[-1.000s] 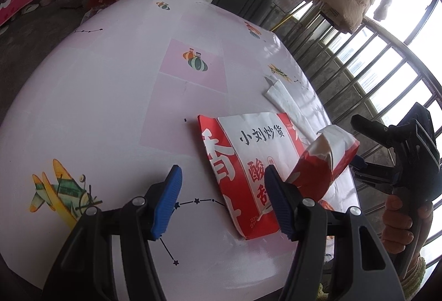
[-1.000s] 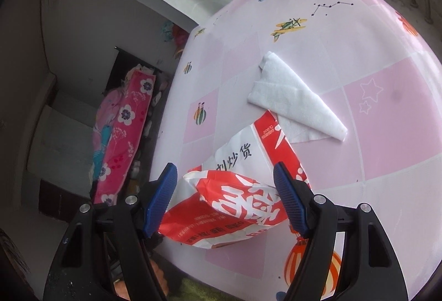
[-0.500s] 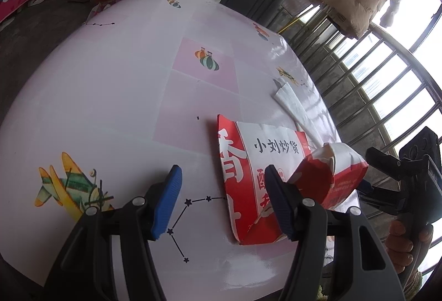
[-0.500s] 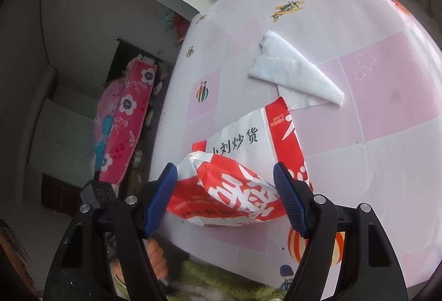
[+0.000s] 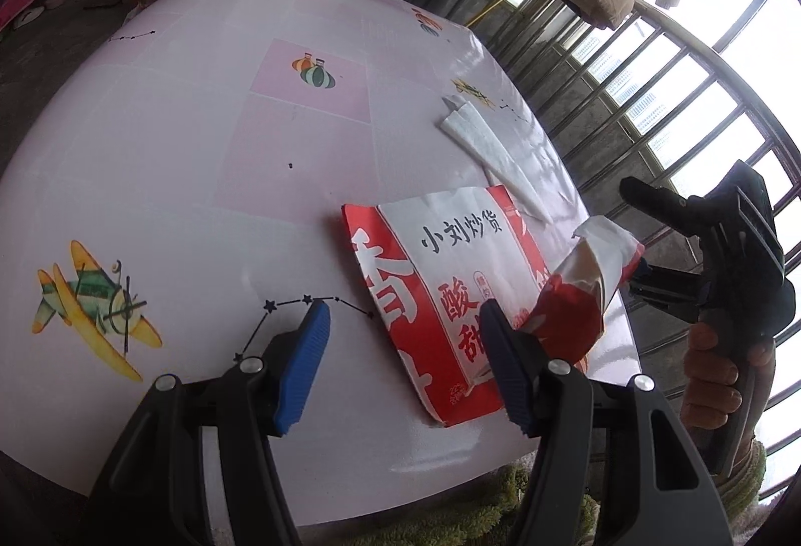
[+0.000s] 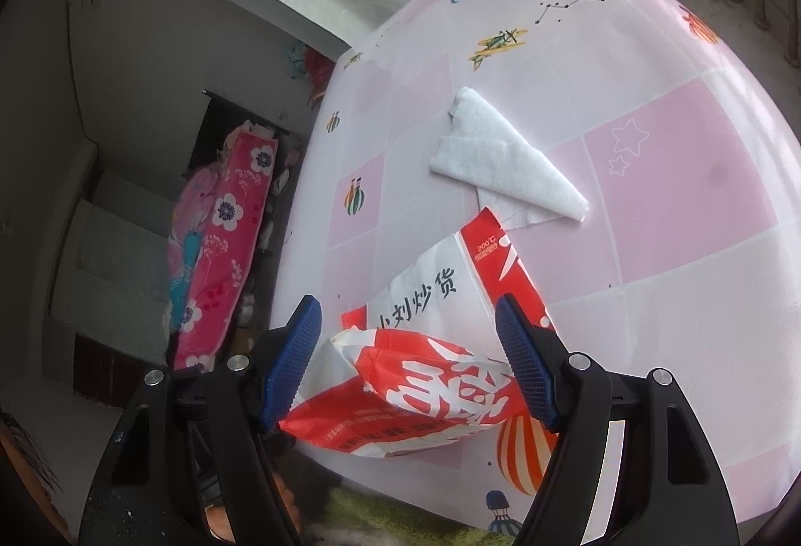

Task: Collect trash
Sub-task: 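Close the right tool on the red-and-white snack bag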

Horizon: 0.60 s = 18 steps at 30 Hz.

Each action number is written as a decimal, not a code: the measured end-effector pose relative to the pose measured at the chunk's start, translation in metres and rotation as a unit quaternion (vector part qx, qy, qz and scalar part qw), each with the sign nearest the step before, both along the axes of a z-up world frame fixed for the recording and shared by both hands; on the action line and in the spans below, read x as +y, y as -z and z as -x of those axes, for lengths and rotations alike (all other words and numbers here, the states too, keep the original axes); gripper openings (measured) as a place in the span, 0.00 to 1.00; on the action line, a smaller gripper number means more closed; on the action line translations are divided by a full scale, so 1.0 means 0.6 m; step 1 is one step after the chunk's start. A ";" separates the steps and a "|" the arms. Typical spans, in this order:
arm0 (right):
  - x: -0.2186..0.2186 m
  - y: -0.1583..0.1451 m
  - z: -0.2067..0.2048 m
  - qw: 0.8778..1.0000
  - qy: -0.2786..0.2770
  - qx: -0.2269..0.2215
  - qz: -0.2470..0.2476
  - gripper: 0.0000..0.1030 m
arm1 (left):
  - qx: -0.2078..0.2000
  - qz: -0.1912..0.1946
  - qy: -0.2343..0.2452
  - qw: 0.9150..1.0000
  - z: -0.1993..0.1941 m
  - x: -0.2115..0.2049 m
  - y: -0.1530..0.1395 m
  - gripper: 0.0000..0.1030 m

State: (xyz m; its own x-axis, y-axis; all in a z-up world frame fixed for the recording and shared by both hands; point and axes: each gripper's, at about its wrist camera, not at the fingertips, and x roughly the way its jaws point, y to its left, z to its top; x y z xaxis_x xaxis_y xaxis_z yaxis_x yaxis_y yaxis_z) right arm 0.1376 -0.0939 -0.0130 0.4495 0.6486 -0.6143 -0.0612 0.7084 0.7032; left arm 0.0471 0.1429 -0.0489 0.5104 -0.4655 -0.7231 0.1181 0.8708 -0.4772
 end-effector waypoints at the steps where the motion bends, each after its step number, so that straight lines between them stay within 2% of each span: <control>1: 0.000 0.000 -0.002 1.000 0.001 -0.001 -0.002 0.67 | 0.000 0.003 0.009 1.000 0.003 -0.006 -0.002 0.58; 7: 0.004 0.001 -0.017 1.000 0.002 -0.006 -0.006 0.67 | -0.013 0.009 0.069 0.998 0.023 -0.053 -0.018 0.58; 13: -0.006 -0.013 -0.028 1.000 0.011 -0.025 -0.003 0.67 | -0.016 0.040 0.121 0.992 0.024 -0.091 -0.025 0.58; 18: -0.044 -0.031 -0.018 0.998 0.040 -0.039 -0.004 0.67 | -0.021 0.059 0.120 0.991 0.031 -0.082 -0.029 0.58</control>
State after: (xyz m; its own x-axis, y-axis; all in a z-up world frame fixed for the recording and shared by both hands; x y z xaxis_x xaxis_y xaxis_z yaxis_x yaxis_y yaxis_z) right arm 0.1484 -0.1203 0.0056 0.5473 0.6127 -0.5701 -0.0596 0.7080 0.7037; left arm 0.0282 0.0937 -0.0315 0.4034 -0.6566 -0.6373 0.3374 0.7541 -0.5635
